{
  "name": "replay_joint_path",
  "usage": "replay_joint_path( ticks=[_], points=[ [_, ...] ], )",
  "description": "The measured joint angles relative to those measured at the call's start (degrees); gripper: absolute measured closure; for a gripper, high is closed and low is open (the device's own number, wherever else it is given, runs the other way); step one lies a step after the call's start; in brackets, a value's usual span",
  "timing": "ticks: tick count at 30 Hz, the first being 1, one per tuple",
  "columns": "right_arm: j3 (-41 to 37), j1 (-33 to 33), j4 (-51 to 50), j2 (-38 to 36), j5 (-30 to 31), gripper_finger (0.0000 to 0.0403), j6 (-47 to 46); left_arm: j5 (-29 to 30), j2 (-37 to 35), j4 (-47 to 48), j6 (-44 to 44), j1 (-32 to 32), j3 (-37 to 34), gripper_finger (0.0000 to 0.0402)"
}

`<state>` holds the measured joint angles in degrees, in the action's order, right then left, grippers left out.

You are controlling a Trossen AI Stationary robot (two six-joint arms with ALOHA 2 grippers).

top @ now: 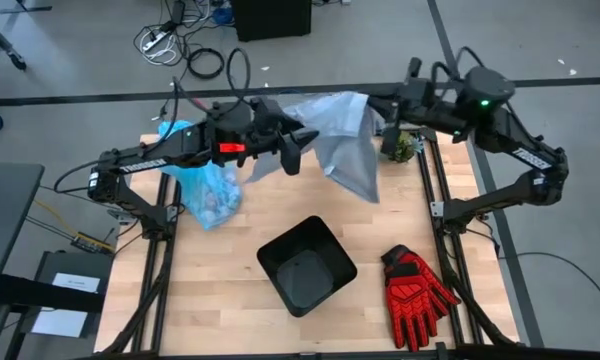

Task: Place trash/remove bag and relplace
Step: Put the gray trash bag into the trash bin

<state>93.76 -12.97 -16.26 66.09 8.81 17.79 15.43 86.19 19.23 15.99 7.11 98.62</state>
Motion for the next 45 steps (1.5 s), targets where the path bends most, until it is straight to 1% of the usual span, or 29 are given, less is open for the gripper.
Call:
replay_joint_path(
  ticks=[3,7,11,13,16,19,21,25,28,31,34,37,40,45],
  points=[
    [0.0,0.0,1.7,-1.0,-1.7,0.0403,-0.1,-0.4,0.0,-0.6,1.2,-0.3,-0.2,0.0182],
    [0.2,0.0,3.9,-2.0,-3.9,0.0403,-0.2,-1.8,0.0,-4.2,2.4,-1.8,-0.2,0.0178],
    [5.0,0.0,2.6,-1.7,-8.3,0.0403,-1.5,-1.6,0.0,-3.1,2.6,-3.0,0.9,0.0179],
    [8.0,0.0,2.0,-1.5,-11.2,0.0403,-2.4,-0.4,0.0,-0.7,3.3,-3.6,1.7,0.0179],
    [12.3,0.0,1.0,-0.8,-15.7,0.0403,-3.6,3.1,0.0,4.4,4.1,-5.2,2.6,0.0179],
    [16.3,0.0,-0.7,0.0,-17.9,0.0403,-3.9,5.7,0.0,6.6,4.2,-7.4,2.8,0.0179],
    [18.9,0.0,-1.6,0.7,-18.8,0.0403,-5.5,8.8,0.0,7.3,4.2,-9.1,2.8,0.0182],
    [22.7,0.0,-1.7,2.3,-24.4,0.0403,-12.6,15.5,-0.3,9.1,2.2,-12.6,2.8,0.0195],
    [25.0,0.0,-0.7,3.5,-28.2,0.0403,-18.9,19.4,-1.3,12.5,0.9,-14.9,2.8,0.0204],
    [26.4,0.0,2.6,4.9,-31.5,0.0403,-26.7,22.4,-2.4,15.2,0.1,-17.5,2.9,0.0208],
    [26.7,0.5,8.1,6.4,-33.9,0.0403,-34.4,23.5,-3.7,16.2,-1.3,-20.5,2.9,0.0209],
    [26.7,2.8,12.8,8.3,-34.0,0.0403,-38.9,25.4,-5.3,17.4,-1.9,-23.8,2.9,0.0209],
    [26.7,6.4,16.7,10.6,-33.0,0.0403,-41.9,29.4,-6.4,18.6,-1.9,-27.8,2.9,0.0209],
    [26.7,13.4,22.5,14.0,-28.3,0.0403,-42.3,35.8,-7.7,19.6,-1.2,-34.1,2.9,0.0209]
  ],
)
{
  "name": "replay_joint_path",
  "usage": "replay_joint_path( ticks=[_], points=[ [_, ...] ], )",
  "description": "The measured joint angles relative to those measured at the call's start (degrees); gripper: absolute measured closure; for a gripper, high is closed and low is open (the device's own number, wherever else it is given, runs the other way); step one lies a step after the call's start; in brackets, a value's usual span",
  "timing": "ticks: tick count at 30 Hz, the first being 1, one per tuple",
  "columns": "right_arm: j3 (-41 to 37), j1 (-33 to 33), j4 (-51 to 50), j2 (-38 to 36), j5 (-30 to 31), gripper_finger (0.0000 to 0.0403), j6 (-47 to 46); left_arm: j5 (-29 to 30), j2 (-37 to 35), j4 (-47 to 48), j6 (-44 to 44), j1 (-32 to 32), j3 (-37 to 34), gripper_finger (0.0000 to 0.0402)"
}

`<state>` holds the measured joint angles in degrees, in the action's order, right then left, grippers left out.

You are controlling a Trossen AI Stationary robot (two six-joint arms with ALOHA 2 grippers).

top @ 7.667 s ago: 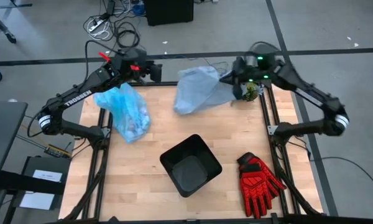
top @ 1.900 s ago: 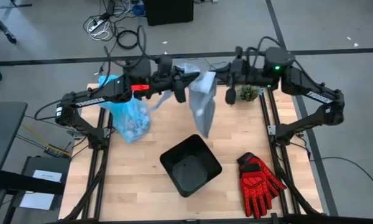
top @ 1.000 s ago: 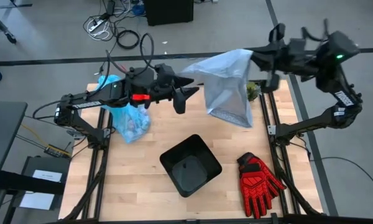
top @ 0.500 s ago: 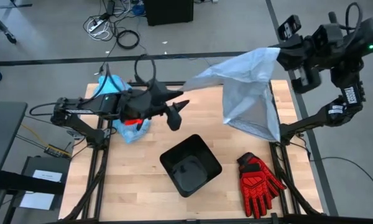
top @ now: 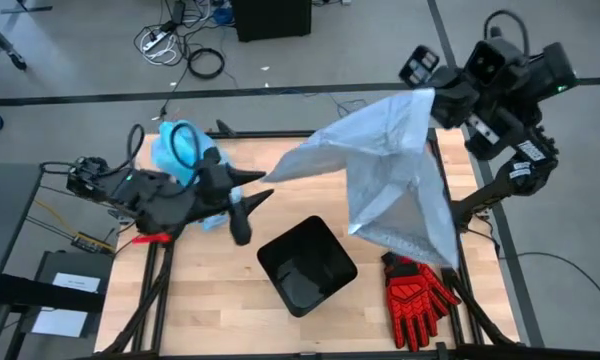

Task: Place trash/remove bag and relplace
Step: Put the gray trash bag into the trash bin

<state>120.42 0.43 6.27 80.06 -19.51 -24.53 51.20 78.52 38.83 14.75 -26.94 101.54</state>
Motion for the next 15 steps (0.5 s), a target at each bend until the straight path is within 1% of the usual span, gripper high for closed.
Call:
replay_joint_path(
  ticks=[6,10,15],
  points=[
    [0.0,6.0,5.7,2.3,4.5,0.0403,0.7,3.9,0.3,-0.3,0.6,-4.4,0.0,0.0209],
    [0.0,9.5,11.4,3.3,6.0,0.0403,0.5,5.6,0.7,-1.3,0.7,-6.4,0.0,0.0209],
    [0.0,14.1,15.4,4.3,7.1,0.0403,0.9,9.9,0.6,-3.1,0.5,-8.9,0.0,0.0209]
  ],
)
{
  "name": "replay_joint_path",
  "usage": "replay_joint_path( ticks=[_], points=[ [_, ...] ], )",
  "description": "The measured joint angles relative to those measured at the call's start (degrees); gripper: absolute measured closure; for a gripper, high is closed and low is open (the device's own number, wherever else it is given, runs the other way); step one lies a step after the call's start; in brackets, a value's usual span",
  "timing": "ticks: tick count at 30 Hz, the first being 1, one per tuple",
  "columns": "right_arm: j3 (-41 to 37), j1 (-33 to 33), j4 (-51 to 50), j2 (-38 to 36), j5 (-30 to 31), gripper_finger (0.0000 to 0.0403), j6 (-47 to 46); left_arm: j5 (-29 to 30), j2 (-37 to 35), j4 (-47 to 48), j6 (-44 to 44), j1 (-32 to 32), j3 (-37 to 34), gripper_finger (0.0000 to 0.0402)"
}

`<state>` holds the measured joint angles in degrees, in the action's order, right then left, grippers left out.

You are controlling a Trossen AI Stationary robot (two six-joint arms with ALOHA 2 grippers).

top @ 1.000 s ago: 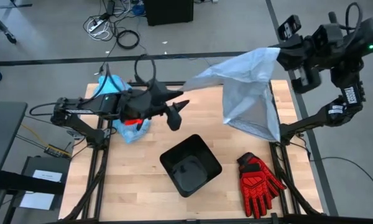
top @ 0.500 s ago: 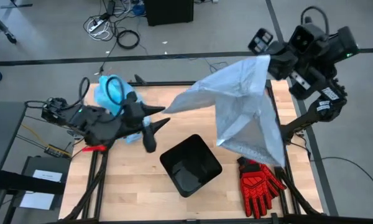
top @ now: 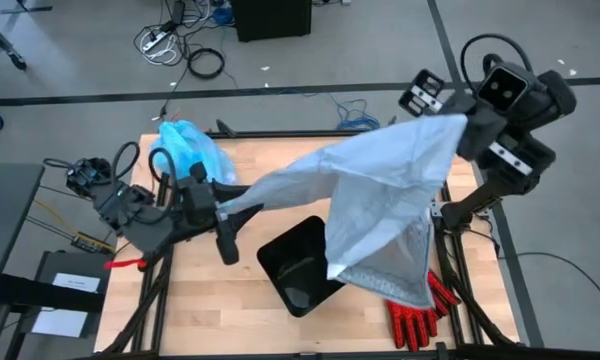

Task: Place trash/remove bag and relplace
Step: Put the gray trash bag into the trash bin

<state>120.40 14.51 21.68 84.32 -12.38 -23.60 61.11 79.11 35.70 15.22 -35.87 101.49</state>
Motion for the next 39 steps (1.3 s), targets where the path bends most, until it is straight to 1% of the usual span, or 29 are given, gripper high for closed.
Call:
replay_joint_path(
  ticks=[6,11,17,20,25,28,30,32,35,39],
  points=[
    [0.0,4.5,1.5,2.1,0.9,0.0403,0.7,3.7,0.0,-4.9,-4.1,-2.6,0.0,0.0209],
    [0.8,6.1,2.3,4.5,0.7,0.0403,-1.8,3.8,0.0,-8.2,-6.3,-3.8,0.0,0.0209],
    [5.1,8.4,2.3,8.4,-0.3,0.0403,-4.3,4.4,0.0,-11.9,-7.7,-4.9,0.0,0.0211],
    [8.5,10.0,2.3,10.5,-0.8,0.0403,-3.6,4.5,0.0,-16.4,-9.1,-5.8,0.0,0.0223],
    [12.0,12.9,1.2,12.4,-1.0,0.0403,-0.9,5.6,0.0,-24.4,-17.4,-8.9,0.0,0.0261],
    [12.0,14.8,-3.9,12.4,3.7,0.0403,-0.1,10.2,0.0,-27.8,-22.3,-12.2,0.0,0.0285],
    [11.9,16.6,-4.9,12.5,8.0,0.0403,1.5,14.4,0.0,-30.6,-25.6,-14.8,0.0,0.0301],
    [11.9,18.3,-4.6,12.6,10.6,0.0403,2.6,17.2,-0.1,-32.8,-28.4,-17.1,0.0,0.0317],
    [12.0,20.4,-4.0,12.2,13.8,0.0403,4.7,18.2,-0.1,-34.9,-30.2,-19.2,0.0,0.0337],
    [12.0,23.6,-2.0,12.1,21.5,0.0403,8.8,17.9,-0.1,-36.3,-30.3,-20.9,0.0,0.0360]
  ],
)
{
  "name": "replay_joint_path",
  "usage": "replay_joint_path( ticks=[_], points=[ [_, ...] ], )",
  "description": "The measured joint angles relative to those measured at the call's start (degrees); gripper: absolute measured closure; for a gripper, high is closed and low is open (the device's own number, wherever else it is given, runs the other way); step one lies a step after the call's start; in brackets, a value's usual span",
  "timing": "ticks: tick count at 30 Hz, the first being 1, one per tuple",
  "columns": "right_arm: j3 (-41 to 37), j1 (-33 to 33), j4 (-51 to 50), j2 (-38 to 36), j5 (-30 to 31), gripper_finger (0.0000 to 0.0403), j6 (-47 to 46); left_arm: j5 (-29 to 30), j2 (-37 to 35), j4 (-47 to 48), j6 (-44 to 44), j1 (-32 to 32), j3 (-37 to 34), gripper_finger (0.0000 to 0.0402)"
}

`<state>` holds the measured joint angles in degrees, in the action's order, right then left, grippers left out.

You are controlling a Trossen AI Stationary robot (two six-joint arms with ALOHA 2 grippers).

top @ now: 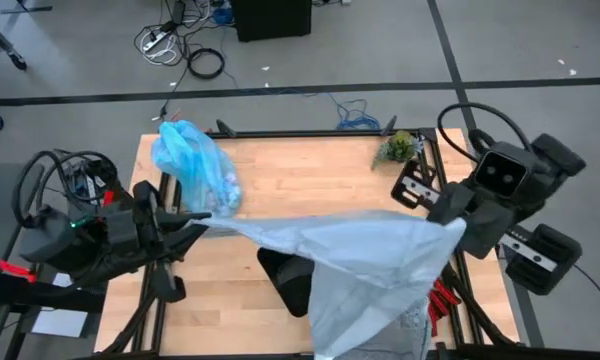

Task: Place trash/remove bag and relplace
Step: Put the gray trash bag into the trash bin

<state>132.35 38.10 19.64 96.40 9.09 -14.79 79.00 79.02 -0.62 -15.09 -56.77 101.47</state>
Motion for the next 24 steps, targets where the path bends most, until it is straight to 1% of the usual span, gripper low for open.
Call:
replay_joint_path(
  ticks=[3,4,9,12,16,17,19,22,24],
  points=[
    [0.0,1.9,3.7,0.0,3.9,0.0403,2.1,-0.8,0.0,-1.0,-1.0,-0.8,0.0,0.0373],
    [0.0,2.5,4.9,0.0,4.3,0.0403,2.7,-0.9,0.0,-1.9,-1.8,-1.2,0.0,0.0376],
    [0.0,5.2,9.2,0.0,4.6,0.0403,5.4,-0.9,0.0,-8.8,-9.3,-2.0,0.0,0.0383],
    [0.0,6.8,11.6,0.6,4.6,0.0403,10.1,-2.0,0.0,-12.7,-14.6,-2.0,0.0,0.0383],
    [0.0,6.8,16.4,3.1,4.0,0.0403,11.2,-3.8,0.1,-13.4,-16.2,-0.2,0.0,0.0383],
    [0.0,6.1,16.6,3.8,3.9,0.0403,9.9,-3.8,0.3,-13.4,-16.2,0.2,0.0,0.0383],
    [0.0,4.5,16.2,5.0,3.2,0.0403,4.3,-3.8,1.0,-14.3,-16.1,0.7,0.0,0.0383],
    [0.0,1.8,16.2,6.7,0.0,0.0403,-5.9,-2.6,2.8,-15.7,-16.2,0.7,0.0,0.0383],
    [0.0,1.2,16.4,7.6,-0.3,0.0403,-8.8,-0.9,4.0,-16.2,-16.2,0.4,0.0,0.0383]
  ],
)
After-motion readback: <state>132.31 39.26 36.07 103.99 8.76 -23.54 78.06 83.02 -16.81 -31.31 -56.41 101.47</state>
